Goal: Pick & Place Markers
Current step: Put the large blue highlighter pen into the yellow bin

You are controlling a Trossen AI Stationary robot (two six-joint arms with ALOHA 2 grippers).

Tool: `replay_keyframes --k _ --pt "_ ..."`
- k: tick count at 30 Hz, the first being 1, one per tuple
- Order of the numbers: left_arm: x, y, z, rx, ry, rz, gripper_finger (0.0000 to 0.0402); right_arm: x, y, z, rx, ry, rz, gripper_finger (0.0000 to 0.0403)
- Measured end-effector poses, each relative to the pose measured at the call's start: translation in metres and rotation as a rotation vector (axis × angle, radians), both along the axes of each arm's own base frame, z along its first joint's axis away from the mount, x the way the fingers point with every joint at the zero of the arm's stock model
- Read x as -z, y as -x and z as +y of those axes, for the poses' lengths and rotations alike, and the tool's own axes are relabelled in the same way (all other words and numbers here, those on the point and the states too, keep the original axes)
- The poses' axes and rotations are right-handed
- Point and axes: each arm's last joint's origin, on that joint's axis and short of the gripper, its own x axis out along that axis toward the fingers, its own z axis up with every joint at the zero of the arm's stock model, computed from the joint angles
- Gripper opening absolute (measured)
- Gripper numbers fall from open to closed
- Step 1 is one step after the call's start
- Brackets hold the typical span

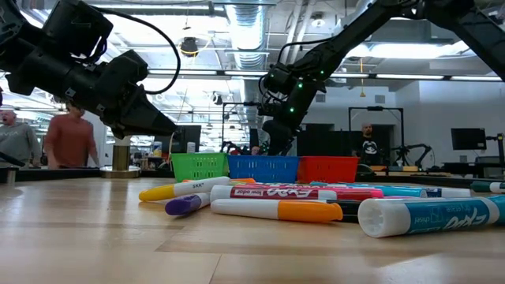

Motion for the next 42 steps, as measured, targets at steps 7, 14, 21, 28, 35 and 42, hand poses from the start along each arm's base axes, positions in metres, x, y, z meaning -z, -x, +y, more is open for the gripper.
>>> replay_keyframes --k 7,14,21,28,35,42 --pt "0.0 0.0 0.0 0.001 -0.004 0.001 0.0108 -0.003 -0.001 0.003 0.104 0.044 0.024 0.0141" --pt "0.0 0.0 0.0 0.001 -0.003 0.002 0.0108 -0.017 -0.005 0.022 0.063 0.041 0.021 0.0127" --pt "0.0 0.0 -0.001 0.005 0.0 0.004 0.0108 -0.056 0.005 0.052 0.012 0.08 -0.056 0.0123" --pt "0.0 0.0 -0.001 0.006 0.004 0.003 0.0108 -0.083 0.044 0.097 -0.005 0.081 -0.149 0.0122" --pt "0.001 0.0 -0.001 0.001 0.017 0.0 0.0108 -0.073 0.103 0.144 0.042 0.017 -0.232 0.0122" --pt "0.0 0.0 -0.001 0.001 0.017 -0.001 0.0108 -0.045 0.153 0.193 0.203 -0.041 -0.299 0.0123"
